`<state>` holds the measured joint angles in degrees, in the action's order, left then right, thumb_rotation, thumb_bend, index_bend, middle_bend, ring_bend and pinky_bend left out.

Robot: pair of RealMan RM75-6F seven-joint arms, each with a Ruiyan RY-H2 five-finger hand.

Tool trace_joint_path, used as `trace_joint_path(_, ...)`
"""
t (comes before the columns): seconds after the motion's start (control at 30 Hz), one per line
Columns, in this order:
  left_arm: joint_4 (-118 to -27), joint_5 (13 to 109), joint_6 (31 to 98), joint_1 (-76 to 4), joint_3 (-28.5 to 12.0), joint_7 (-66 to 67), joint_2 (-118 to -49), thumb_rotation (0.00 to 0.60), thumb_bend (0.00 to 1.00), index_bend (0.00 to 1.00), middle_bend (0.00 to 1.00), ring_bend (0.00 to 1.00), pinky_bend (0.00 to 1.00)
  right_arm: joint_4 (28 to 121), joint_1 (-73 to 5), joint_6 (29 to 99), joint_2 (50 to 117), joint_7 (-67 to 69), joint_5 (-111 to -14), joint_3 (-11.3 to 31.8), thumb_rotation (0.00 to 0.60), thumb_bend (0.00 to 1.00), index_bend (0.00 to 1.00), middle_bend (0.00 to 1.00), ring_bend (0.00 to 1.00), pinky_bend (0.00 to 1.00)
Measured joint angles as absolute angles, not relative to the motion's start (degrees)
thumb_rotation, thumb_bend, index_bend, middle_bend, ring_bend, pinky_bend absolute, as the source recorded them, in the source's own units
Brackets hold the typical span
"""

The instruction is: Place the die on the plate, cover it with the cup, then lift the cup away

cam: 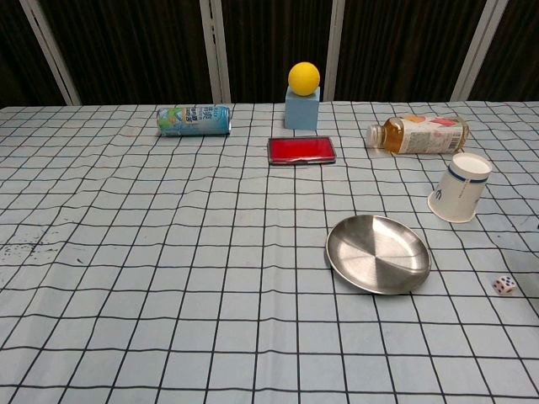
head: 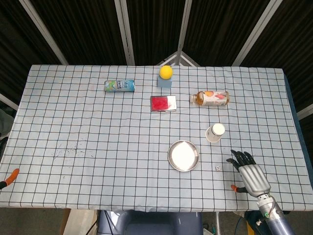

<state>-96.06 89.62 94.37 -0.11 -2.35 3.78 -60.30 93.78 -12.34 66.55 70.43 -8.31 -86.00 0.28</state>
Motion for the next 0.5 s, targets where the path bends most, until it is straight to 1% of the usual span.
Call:
trace_joint_path(0.13, -95.96, 89.39, 93.81, -0.37, -2.45, 4.34, -60.54, 0.600, 0.36, 0.01, 0.00, 0.00, 0.00, 90.04, -15.52, 61.32, 74.02, -8.99, -83.97, 0.91, 0.600, 0.16, 0.31, 0.06, 0.06, 0.06)
trace_joint_path(0.23, -95.97, 89.24, 93.76, -0.41, -2.56, 4.70, -60.69, 0.600, 0.36, 0.01, 0.00, 0.00, 0.00, 87.78, -17.26, 59.29, 76.20, -9.30, -82.90, 1.35, 0.600, 0.16, 0.32, 0.06, 0.06, 0.06)
trace_joint_path(0.4, -96.05, 89.02, 93.46, -0.47, -2.59, 5.33, -60.89, 0.600, 0.36, 0.01, 0.00, 0.00, 0.00, 86.30, -18.58, 58.10, 77.90, -9.89, -82.46, 1.68, 0.600, 0.17, 0.36, 0.06, 0.06, 0.06)
trace_joint_path(0.5, -96.15, 88.84, 93.15, -0.54, -2.58, 5.74, -60.95, 0.600, 0.36, 0.01, 0.00, 0.00, 0.00, 85.89, -19.03, 57.88, 78.47, -10.20, -82.23, 1.79, 0.600, 0.20, 0.39, 0.06, 0.06, 0.06)
